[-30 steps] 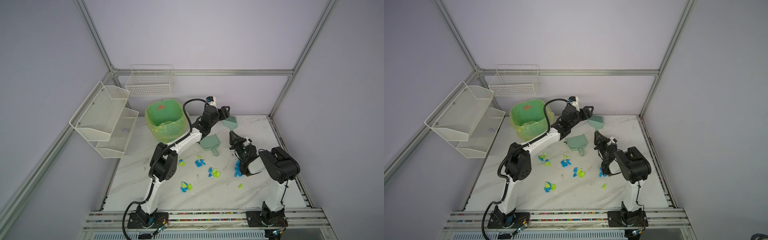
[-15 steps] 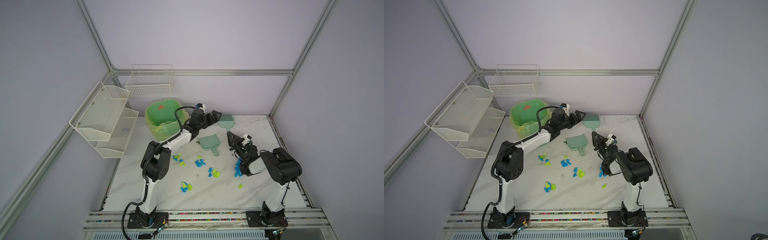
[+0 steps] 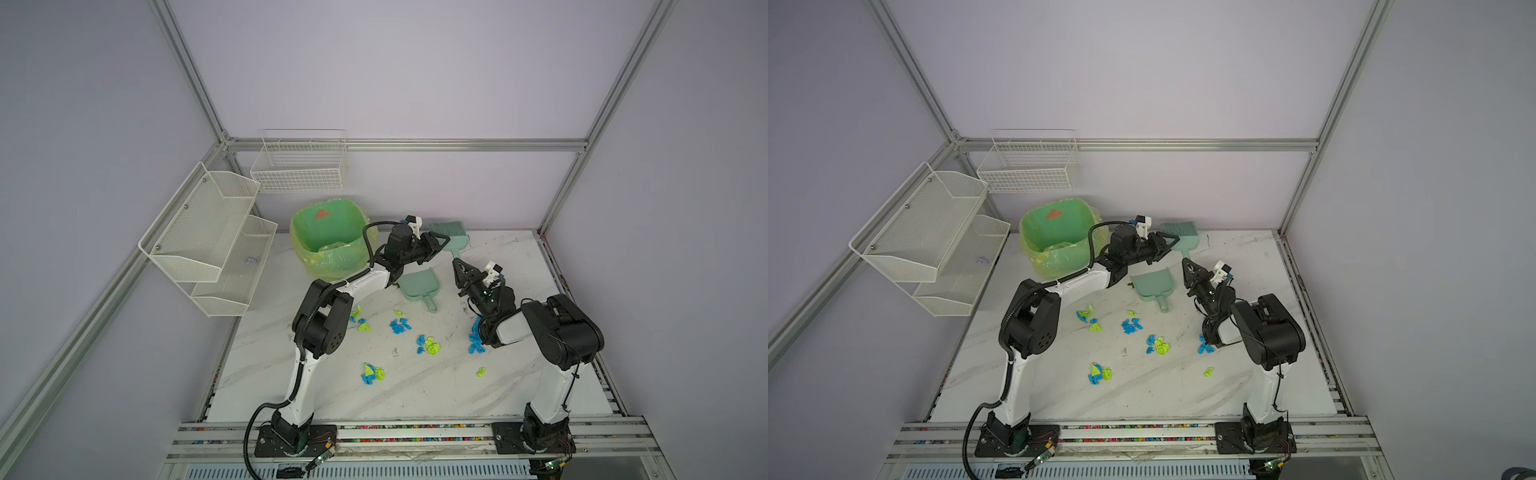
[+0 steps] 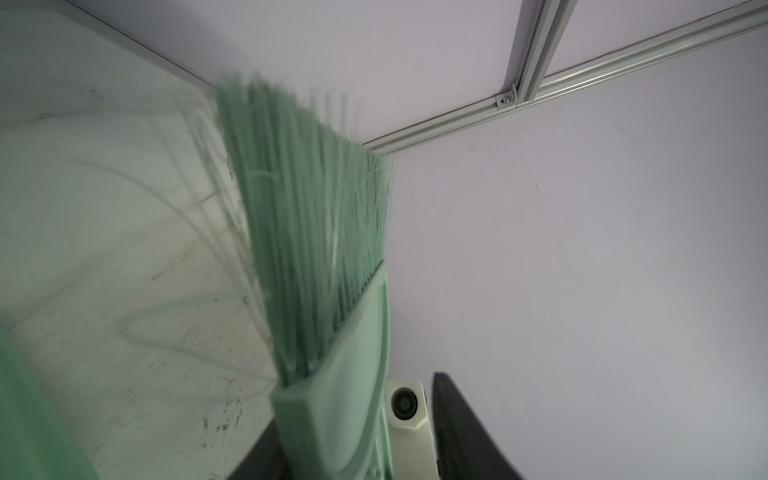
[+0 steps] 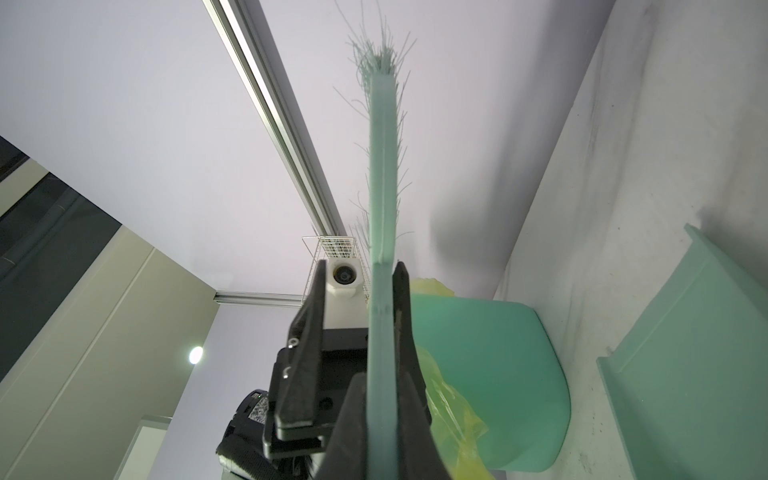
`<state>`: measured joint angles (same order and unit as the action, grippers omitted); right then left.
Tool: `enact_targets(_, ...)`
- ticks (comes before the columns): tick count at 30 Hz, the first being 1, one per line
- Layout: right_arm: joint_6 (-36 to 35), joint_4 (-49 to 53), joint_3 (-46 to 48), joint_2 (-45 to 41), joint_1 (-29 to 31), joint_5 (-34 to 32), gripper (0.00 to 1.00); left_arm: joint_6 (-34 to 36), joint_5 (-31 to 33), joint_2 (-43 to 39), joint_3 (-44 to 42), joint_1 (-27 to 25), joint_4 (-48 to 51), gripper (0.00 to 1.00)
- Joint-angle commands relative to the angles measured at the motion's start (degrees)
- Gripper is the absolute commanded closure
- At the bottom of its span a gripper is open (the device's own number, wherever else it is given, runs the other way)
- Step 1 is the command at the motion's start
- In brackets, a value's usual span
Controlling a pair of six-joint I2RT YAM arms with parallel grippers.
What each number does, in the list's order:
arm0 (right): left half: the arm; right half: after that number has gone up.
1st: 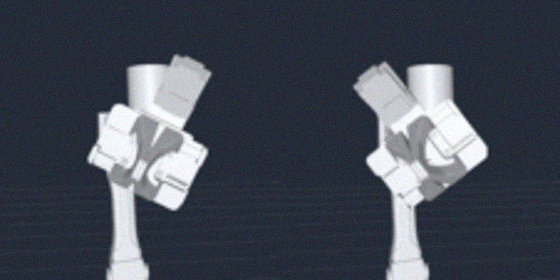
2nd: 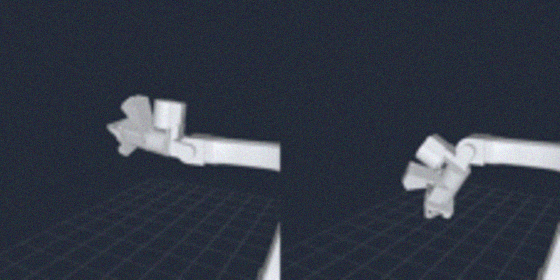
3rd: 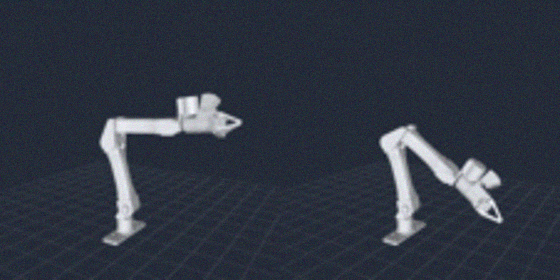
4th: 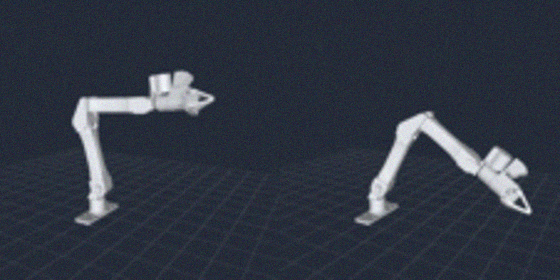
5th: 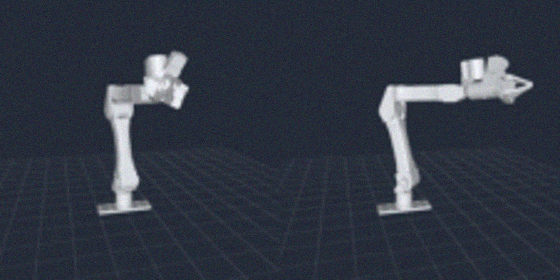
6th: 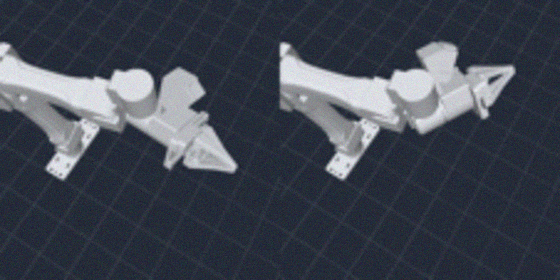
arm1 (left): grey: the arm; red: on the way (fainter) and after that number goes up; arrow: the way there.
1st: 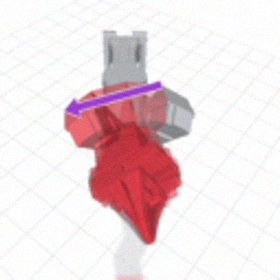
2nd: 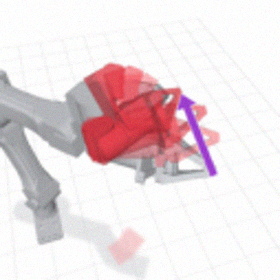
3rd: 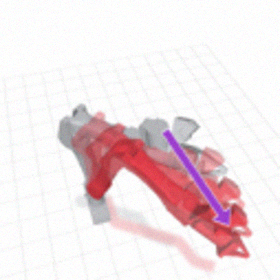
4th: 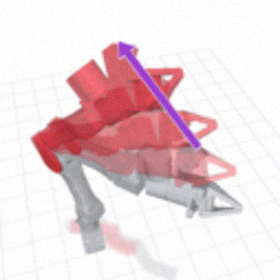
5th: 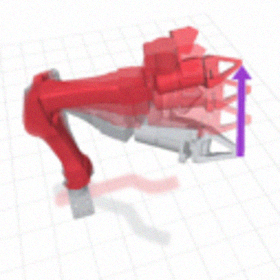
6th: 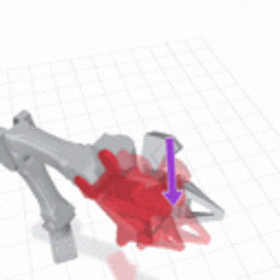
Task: Sweep away the paper scraps from the table
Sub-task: 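Close the right gripper on the brush handle while the left gripper holds it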
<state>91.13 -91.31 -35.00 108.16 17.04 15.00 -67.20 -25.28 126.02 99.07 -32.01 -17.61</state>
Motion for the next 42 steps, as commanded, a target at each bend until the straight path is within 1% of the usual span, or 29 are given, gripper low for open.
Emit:
enact_targets(1, 0.8, -16.27, -1.59, -0.6, -0.13, 1.08, 1.0, -0.65, -2.34, -0.1, -1.3, -0.15, -6.6, 0.83)
enact_targets(3, 0.8, -16.27, -2.11, -0.45, -0.22, 2.28, 1.0, 0.13, -3.06, 0.7, 0.23, -0.02, -4.52, 1.0)
enact_targets(5, 0.71, -16.18, -2.83, -0.23, -0.19, 4.28, 1.0, 0.61, -3.78, 1.57, 1.55, 0.15, -3.0, 1.0)
enact_targets(11, -0.19, -16.19, -1.21, 0.03, -0.41, 6.29, 1.0, -3.51, -3.9, 2.16, -1.02, 0.79, -11.12, 1.0)
enact_targets(12, -0.42, -16.25, -0.8, 0.0, -0.63, 6.64, 0.88, -3.87, -3.9, 2.22, -1.14, 0.81, -11.6, 1.0)
enact_targets(13, -0.5, -16.27, -0.31, -0.14, -0.72, 6.75, 0.72, -4.28, -3.83, 2.21, -1.29, 0.85, -12.02, 1.0)
enact_targets(14, -0.58, -16.26, 0.19, -0.44, -1.05, 6.83, 0.62, -4.57, -3.75, 2.22, -1.47, 0.82, -12.55, 1.0)
enact_targets(16, -0.65, -16.31, 1.05, -1.31, -1.96, 7.36, 0.47, -4.87, -3.53, 2.21, -1.53, 1.06, -12.24, 1.0)
enact_targets(17, -0.44, -16.31, 1.21, -1.49, -2.66, 8.16, 0.43, -4.72, -3.55, 2.29, -1.27, 1.13, -11.38, 1.0)
enact_targets(18, -0.22, -16.34, 1.24, -1.7, -3.56, 9.21, 0.41, -4.76, -3.53, 2.36, -1.21, 1.33, -10.72, 1.0)
enact_targets(21, -0.03, -16.31, 2.33, -2.92, -5.44, 10.13, 0.37, -6.3, -2.86, 1.93, -2.87, 1.6, -11.86, 1.0)
enact_targets(23, -0.19, -16.23, 2.95, -3.66, -5.96, 9.9, 0.37, -6.3, -2.49, 1.6, -3.32, 1.6, -12.19, 1.0)
enact_targets(28, 0.51, -16.23, 2.85, -3.33, -6.1, 9.67, 0.47, -6.36, -1.07, 0.79, -4.57, 1.56, -12.95, 1.0)
enact_targets(32, 1.24, -16.25, 2.21, -2.54, -5.86, 9.89, 0.47, -7.98, -0.4, 1.11, -4.84, 1.6, -14.58, 1.0)
enact_targets(36, 0.57, -16.18, 3.7, -2.1, -5.88, 8.32, 0.44, -12.23, -0.26, 1.7, -5.38, 1.6, -19.57, 1.0)
enact_targets(42, 0.78, -16.23, 2.45, -0.66, -5.25, 9.08, 0.43, -12.47, 0.45, 1.6, -5.07, 1.58, -19.43, 1.0)
